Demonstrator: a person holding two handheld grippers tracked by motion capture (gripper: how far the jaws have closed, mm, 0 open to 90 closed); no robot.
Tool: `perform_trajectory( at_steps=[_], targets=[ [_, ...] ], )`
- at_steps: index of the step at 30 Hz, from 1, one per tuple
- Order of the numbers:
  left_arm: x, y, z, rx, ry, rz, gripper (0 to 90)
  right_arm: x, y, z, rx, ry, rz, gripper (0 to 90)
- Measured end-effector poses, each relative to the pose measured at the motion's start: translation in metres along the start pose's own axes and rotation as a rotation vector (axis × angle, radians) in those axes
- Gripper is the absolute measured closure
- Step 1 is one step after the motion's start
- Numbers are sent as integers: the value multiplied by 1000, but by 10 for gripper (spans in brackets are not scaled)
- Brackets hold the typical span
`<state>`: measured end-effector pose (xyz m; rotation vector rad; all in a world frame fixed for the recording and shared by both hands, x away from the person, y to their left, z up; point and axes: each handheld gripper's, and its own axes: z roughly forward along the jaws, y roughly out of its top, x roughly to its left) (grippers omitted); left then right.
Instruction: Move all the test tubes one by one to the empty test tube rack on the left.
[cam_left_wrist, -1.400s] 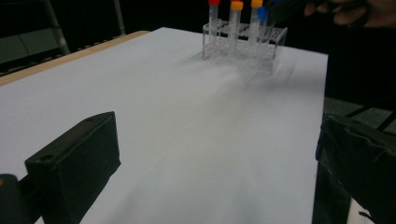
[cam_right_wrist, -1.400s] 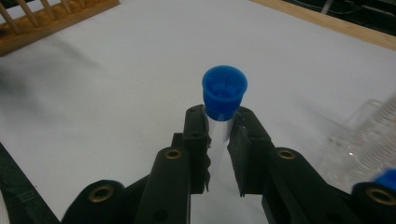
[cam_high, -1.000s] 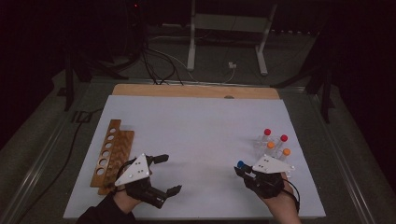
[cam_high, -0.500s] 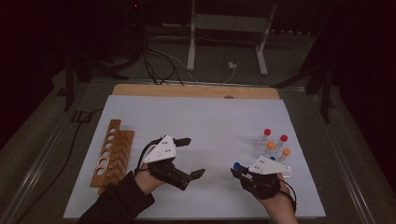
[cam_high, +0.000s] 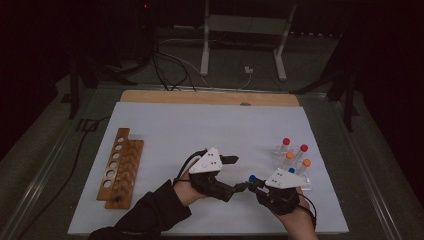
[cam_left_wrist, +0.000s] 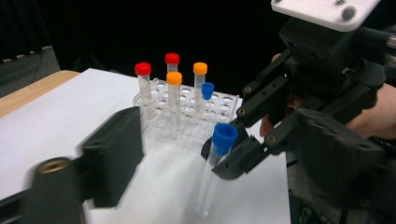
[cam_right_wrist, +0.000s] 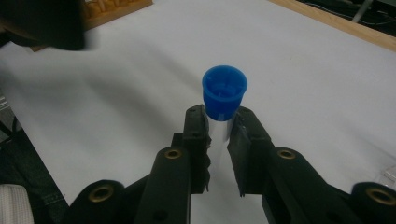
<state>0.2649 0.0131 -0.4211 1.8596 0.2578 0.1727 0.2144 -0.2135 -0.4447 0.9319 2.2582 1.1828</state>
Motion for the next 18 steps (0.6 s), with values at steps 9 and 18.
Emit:
perform_trajectory(
  at_steps=[9,18],
  targets=[
    [-2,0,19,42,-1,15,461,0,0,1,2,4,-1,774],
    [-2,-2,28,78,-10,30,616,0,0,0,1,5,3,774]
  ],
)
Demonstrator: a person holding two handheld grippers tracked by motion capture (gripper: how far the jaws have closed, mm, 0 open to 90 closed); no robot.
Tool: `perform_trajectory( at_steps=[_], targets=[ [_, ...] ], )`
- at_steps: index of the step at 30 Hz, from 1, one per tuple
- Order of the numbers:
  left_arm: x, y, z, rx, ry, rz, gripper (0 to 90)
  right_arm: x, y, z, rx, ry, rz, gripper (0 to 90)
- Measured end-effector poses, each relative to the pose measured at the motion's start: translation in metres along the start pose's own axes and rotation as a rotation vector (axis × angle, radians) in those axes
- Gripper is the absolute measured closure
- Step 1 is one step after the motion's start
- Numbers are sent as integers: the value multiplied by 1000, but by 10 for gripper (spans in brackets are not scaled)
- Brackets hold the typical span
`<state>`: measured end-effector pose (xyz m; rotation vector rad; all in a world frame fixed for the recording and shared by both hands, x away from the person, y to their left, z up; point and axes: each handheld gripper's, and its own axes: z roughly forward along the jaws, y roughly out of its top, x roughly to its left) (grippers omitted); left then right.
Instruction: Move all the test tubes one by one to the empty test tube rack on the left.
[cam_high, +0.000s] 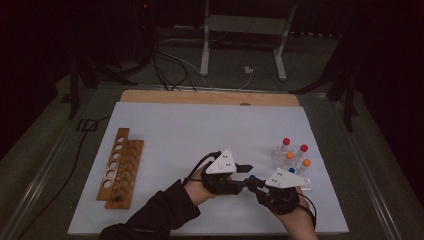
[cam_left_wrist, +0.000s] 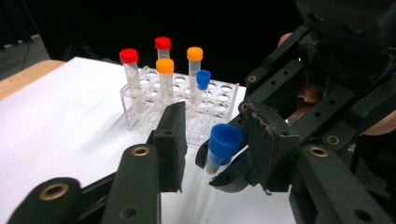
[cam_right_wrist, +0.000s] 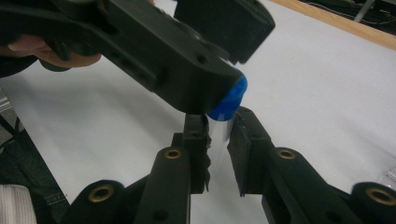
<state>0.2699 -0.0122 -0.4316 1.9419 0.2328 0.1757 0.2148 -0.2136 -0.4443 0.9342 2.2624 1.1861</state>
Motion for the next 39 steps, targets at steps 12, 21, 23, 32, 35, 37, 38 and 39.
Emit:
perform_trajectory(
  at_steps=[12,21,23,32,35,37,38,39],
  targets=[
    [-1,0,5,29,-24,24,751,-1,0,0,-1,-4,7,774],
    [-1,1,5,44,-10,35,776,-2,-1,1,-3,5,18,773],
    [-1,1,5,43,-6,36,778,-2,-1,1,-5,6,20,772],
    [2,4,0,48,7,36,780,-4,-2,-1,-30,5,47,589],
    [5,6,-7,47,22,37,780,-6,-2,-3,-47,-4,65,511],
    [7,7,-11,51,32,39,780,-8,-3,-4,-60,-14,78,456],
    [8,7,-13,51,37,35,780,-8,-3,-5,-70,-16,84,433],
    [10,7,-15,55,41,34,780,-9,-3,-6,-80,-17,90,414]
  ],
)
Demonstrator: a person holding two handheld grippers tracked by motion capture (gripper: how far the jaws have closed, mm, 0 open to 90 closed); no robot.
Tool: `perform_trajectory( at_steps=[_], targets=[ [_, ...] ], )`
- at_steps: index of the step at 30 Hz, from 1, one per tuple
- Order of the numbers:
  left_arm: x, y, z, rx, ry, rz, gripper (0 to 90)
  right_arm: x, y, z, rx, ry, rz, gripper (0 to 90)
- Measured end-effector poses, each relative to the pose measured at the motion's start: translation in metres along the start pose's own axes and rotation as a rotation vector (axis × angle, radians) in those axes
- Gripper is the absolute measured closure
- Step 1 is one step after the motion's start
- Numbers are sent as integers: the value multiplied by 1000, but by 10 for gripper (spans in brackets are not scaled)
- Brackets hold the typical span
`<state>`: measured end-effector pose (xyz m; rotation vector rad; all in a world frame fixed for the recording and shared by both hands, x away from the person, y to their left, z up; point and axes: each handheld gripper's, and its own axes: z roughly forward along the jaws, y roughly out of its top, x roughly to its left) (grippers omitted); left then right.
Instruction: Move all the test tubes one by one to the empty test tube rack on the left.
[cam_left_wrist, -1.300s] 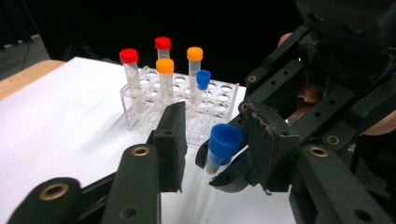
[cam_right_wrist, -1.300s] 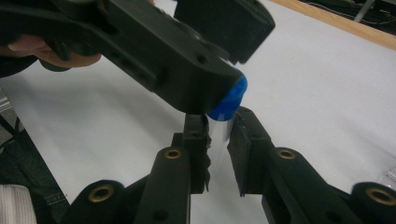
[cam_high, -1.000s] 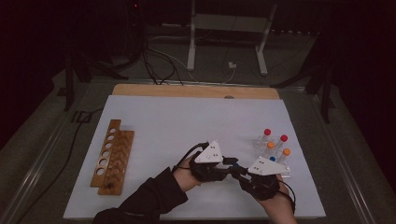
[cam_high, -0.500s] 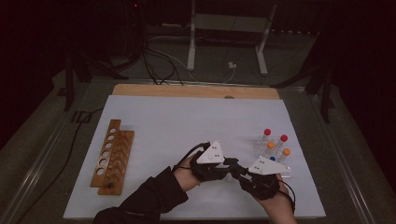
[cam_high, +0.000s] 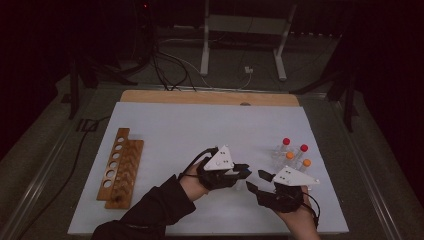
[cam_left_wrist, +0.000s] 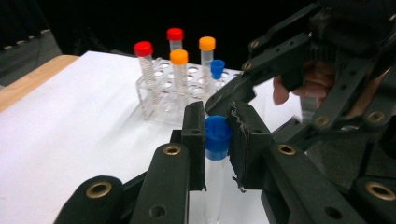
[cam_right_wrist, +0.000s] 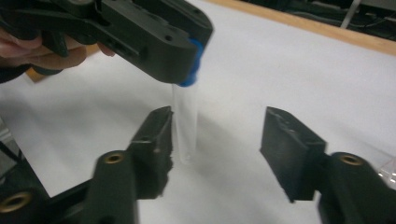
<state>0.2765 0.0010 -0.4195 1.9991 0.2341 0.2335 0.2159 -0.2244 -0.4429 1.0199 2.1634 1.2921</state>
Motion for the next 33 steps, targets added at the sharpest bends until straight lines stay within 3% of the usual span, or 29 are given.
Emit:
perform_trajectory(
  at_steps=[9,16,22,33],
  targets=[
    [9,0,-17,17,39,1,780,2,0,-1,-31,-25,2,175],
    [22,2,-43,21,101,-7,780,1,-1,-2,-49,-21,22,40],
    [32,2,-61,24,144,-17,780,0,-1,-3,-58,5,22,4],
    [55,-2,-106,19,263,-42,780,-1,-1,-5,-74,16,36,0]
  ],
)
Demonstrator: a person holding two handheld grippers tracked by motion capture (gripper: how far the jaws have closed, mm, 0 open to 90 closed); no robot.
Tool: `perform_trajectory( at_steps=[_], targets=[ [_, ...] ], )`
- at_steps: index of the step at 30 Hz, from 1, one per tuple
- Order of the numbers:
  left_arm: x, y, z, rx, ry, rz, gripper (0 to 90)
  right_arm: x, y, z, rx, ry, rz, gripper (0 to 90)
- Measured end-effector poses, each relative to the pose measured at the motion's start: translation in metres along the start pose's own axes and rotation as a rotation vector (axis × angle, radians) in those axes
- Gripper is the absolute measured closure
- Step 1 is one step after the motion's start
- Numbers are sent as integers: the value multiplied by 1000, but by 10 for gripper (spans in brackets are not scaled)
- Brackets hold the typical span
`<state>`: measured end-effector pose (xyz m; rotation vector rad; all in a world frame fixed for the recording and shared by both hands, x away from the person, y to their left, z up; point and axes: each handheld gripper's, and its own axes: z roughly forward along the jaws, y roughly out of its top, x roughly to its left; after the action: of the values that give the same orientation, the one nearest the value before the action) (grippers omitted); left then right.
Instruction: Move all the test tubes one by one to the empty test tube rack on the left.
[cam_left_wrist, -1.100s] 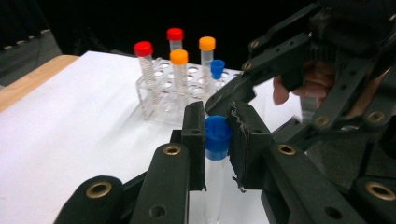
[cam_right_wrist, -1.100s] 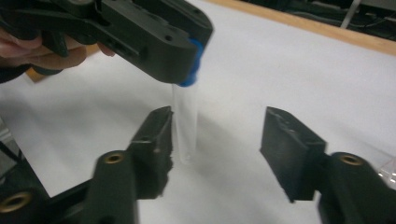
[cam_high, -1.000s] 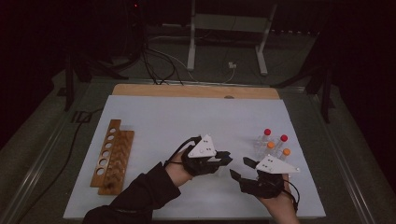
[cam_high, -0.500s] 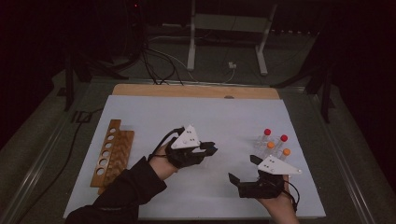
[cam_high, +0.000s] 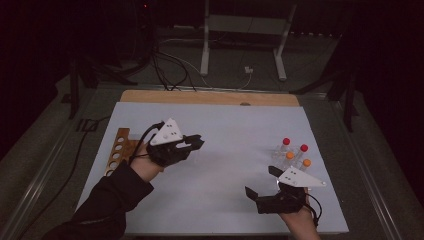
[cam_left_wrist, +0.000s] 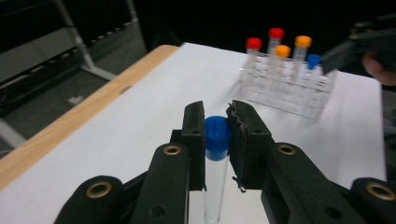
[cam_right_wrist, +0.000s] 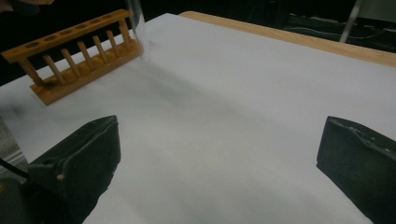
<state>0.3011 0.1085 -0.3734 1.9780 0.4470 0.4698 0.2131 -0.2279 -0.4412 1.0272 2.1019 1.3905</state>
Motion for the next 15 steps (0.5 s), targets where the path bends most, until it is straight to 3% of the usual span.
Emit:
perform_trajectory(
  at_steps=[15],
  targets=[
    [50,-18,-48,-6,169,-57,780,0,0,0,-8,10,3,0]
  ],
)
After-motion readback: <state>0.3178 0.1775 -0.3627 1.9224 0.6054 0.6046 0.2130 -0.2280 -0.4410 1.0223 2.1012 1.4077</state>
